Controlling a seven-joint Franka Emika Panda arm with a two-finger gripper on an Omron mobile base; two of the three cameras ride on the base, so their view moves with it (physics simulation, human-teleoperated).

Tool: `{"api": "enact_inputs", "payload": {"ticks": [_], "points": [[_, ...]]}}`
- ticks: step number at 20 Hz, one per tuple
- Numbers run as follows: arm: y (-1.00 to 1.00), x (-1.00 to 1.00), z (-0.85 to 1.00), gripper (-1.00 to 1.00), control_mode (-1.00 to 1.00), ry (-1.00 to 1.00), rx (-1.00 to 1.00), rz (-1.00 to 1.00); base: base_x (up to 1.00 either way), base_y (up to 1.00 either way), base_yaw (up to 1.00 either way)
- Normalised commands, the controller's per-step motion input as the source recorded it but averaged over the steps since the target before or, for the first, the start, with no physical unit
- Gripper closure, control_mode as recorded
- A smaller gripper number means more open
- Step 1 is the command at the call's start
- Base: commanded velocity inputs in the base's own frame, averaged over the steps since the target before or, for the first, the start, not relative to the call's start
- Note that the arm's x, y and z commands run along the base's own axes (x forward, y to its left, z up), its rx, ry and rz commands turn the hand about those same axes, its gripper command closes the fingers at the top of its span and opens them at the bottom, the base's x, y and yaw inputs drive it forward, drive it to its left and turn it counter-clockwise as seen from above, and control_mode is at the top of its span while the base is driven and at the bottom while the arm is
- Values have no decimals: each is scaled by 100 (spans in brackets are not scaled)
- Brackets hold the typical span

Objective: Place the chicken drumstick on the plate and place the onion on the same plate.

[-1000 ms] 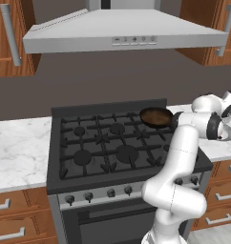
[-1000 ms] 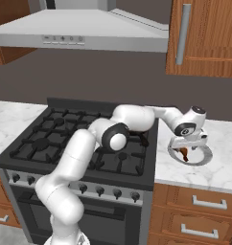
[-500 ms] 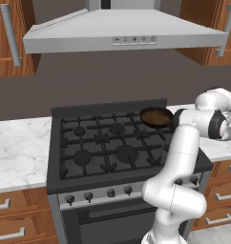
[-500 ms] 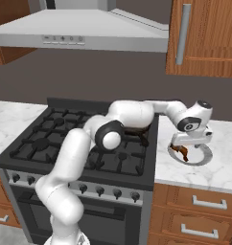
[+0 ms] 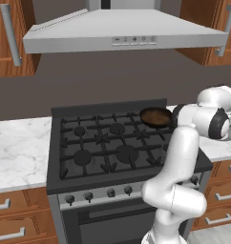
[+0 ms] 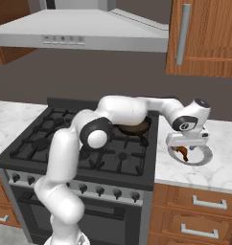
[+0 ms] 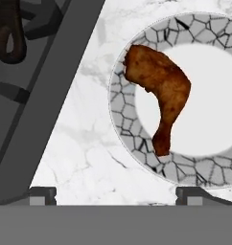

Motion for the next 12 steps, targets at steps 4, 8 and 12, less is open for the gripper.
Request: {"api": "enact_inputs", "payload": {"ticks": [4, 8, 12], "points": [[28, -43, 12, -100, -100, 0, -4, 0, 0, 0, 0], [28, -41, 9, -100, -100, 0, -8, -2, 0, 0, 0], [33, -34, 7, -100, -100, 0, -6, -4, 0, 0, 0]]}}
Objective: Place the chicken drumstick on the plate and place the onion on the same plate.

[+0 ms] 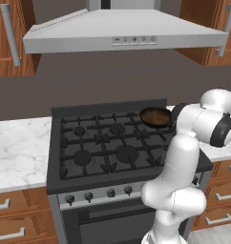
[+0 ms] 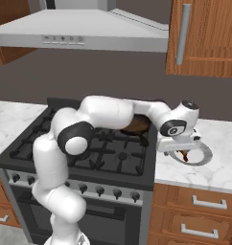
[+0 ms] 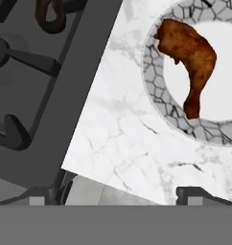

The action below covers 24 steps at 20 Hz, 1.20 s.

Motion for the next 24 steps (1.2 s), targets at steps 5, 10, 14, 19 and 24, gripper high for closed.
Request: {"api": "enact_inputs", "payload": {"ticks": [5, 10, 14, 19, 24], "points": [[33, -25, 4, -100, -100, 0, -8, -6, 0, 0, 0], [28, -25, 8, -100, -100, 0, -1, -10, 0, 0, 0], [24, -18, 4, -100, -100, 1, 0, -14, 0, 0, 0], [5, 0, 0, -100, 100, 0, 0, -2, 0, 0, 0], [0, 0, 0, -100, 100, 0, 0, 0, 0, 0, 0]]}}
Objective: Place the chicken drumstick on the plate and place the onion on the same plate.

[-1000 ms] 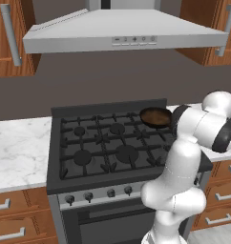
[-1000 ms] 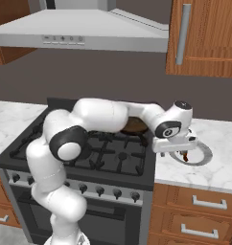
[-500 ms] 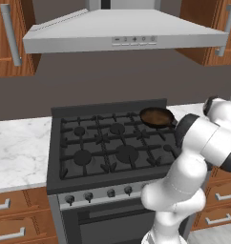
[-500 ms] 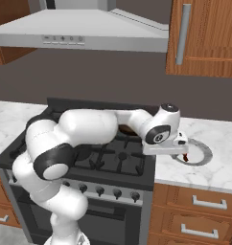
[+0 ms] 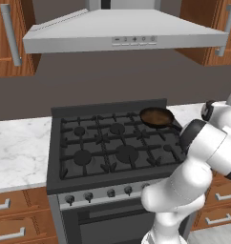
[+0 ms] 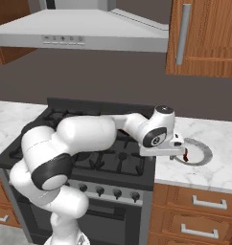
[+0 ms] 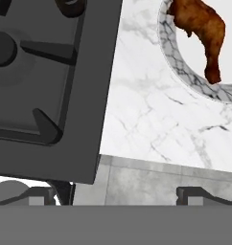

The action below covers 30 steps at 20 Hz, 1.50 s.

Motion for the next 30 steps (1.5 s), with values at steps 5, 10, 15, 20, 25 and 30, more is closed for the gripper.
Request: {"api": "enact_inputs", "payload": {"ticks": [5, 10, 15, 20, 25, 30], "points": [[0, 0, 0, -100, 100, 0, 0, 0, -33, -16, -5], [0, 0, 0, -100, 100, 0, 0, 0, -8, -39, -16], [0, 0, 0, -100, 100, 0, 0, 0, 12, -59, -10], [0, 0, 0, -100, 100, 0, 0, 0, 25, -66, 0], [0, 0, 0, -100, 100, 0, 0, 0, 39, -67, 0], [0, 0, 0, -100, 100, 0, 0, 0, 44, -64, 1]]}}
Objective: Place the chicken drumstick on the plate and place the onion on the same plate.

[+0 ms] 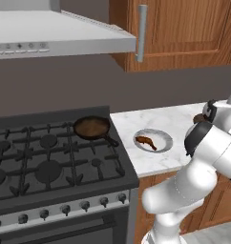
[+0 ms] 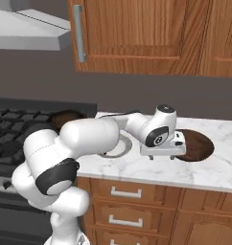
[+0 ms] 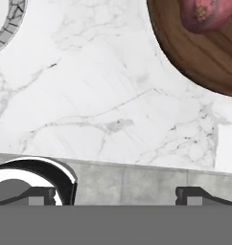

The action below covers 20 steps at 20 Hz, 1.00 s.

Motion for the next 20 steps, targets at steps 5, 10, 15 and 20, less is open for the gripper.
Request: {"api": "enact_inputs", "payload": {"ticks": [5, 10, 15, 20], "points": [[0, 0, 0, -100, 100, 0, 0, 0, 28, -61, 0], [0, 0, 0, -100, 100, 0, 0, 0, 15, -50, 0], [0, 0, 0, -100, 100, 0, 0, 0, 35, -42, 0], [0, 0, 0, -100, 100, 0, 0, 0, 21, -36, 0]]}}
